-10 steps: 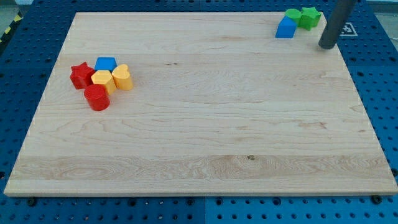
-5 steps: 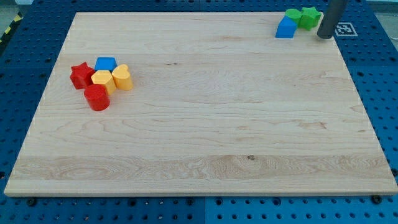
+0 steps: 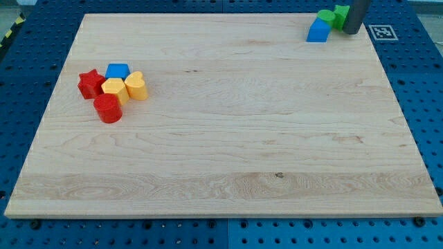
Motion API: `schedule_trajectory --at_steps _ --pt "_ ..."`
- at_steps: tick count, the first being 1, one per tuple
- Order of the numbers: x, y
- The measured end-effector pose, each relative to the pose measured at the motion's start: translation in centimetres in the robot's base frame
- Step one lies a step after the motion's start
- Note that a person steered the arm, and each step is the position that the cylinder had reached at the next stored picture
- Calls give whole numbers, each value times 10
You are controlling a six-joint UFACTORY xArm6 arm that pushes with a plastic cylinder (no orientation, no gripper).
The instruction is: Push the blue triangle closer to the group of blocks
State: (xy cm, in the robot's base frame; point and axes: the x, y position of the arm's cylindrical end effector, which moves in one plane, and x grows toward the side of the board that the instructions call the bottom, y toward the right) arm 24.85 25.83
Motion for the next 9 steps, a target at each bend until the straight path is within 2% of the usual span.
schedule_trajectory --at_steps 3,5,9 --pt "0 -46" --pt "21 -70" --pt "31 -161"
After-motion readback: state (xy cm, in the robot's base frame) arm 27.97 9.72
